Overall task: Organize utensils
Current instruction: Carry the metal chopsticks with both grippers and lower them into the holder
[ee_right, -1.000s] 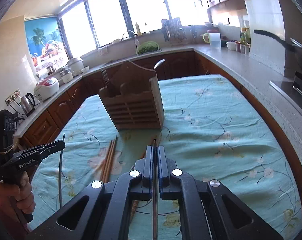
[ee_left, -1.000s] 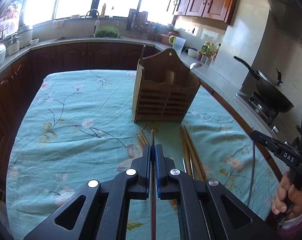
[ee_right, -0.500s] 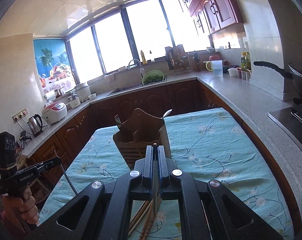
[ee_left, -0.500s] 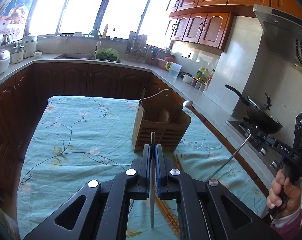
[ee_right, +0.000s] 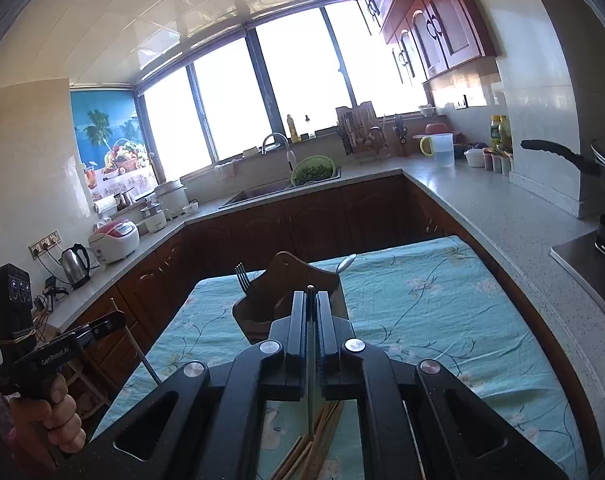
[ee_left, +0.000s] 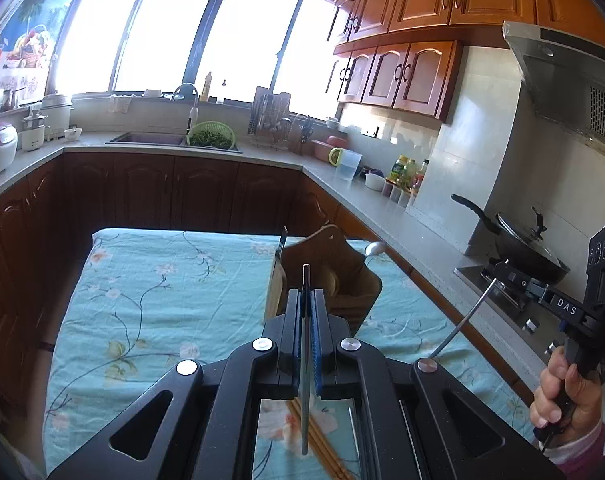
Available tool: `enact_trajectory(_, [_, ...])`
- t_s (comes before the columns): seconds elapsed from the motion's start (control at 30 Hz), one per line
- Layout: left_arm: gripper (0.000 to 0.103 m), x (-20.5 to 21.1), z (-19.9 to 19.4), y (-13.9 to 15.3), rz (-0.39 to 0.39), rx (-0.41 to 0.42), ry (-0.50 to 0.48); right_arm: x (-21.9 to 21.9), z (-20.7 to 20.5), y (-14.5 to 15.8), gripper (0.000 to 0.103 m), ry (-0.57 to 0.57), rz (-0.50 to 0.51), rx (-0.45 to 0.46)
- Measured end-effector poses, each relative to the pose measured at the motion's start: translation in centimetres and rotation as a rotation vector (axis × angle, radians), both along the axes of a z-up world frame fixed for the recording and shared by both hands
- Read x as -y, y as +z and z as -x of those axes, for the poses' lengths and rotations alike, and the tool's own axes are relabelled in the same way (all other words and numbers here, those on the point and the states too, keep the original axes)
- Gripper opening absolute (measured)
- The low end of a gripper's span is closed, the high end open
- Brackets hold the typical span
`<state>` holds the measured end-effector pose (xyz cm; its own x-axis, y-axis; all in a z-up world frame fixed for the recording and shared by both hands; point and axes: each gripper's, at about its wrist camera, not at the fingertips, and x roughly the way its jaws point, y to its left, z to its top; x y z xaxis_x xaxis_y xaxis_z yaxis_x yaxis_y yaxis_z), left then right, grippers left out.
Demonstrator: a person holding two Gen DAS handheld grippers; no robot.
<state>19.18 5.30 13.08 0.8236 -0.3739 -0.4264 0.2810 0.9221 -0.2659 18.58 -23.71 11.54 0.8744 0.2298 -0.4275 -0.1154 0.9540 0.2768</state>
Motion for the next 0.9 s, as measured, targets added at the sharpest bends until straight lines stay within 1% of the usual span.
enact_trajectory(0.2, [0.002, 0.7, -2.9, 1.9, -0.011, 0.083, 0.015, 0.4, -2.8, 2.5, 0.004, -0.011, -0.013, 0.064])
enact_trajectory(0.3, [0.002, 1.5, -4.5, 2.9, -0.029, 0.145, 0.041, 0.6, -4.5, 3.9, 0.004, -0.022, -0.028, 0.103])
enact_trajectory(0.4, [0.002, 2.2, -6.4, 3.3, -0.013, 0.186, 0.056, 0.9, -6.4, 4.8, 0.004, -0.038, -0.041, 0.136])
enact_trajectory(0.5, [0.002, 2.9, -8.8, 2.9, 0.001, 0.211, 0.082, 1.1, -8.7, 4.7, 0.004, -0.052, -0.063, 0.135])
enact_trajectory(0.6, [0.002, 3.3, -11.4, 1.1, 0.022, 0.214, 0.125, 1.2, -10.7, 3.6, 0.004, -0.066, -0.07, 0.124])
enact_trajectory(0.7, [0.002, 3.8, -13.7, -1.5, 0.051, 0.204, 0.166, 1.2, -12.4, 1.5, 0.004, -0.076, -0.087, 0.093])
enact_trajectory(0.77, [0.002, 4.4, -14.6, -3.2, 0.063, 0.206, 0.176, 1.2, -13.2, -0.1, 0.004, -0.087, -0.09, 0.075])
enact_trajectory(0.9, [0.002, 5.5, -16.1, -6.6, 0.067, 0.182, 0.192, 1.0, -14.3, -2.9, 0.004, -0.097, -0.098, 0.041])
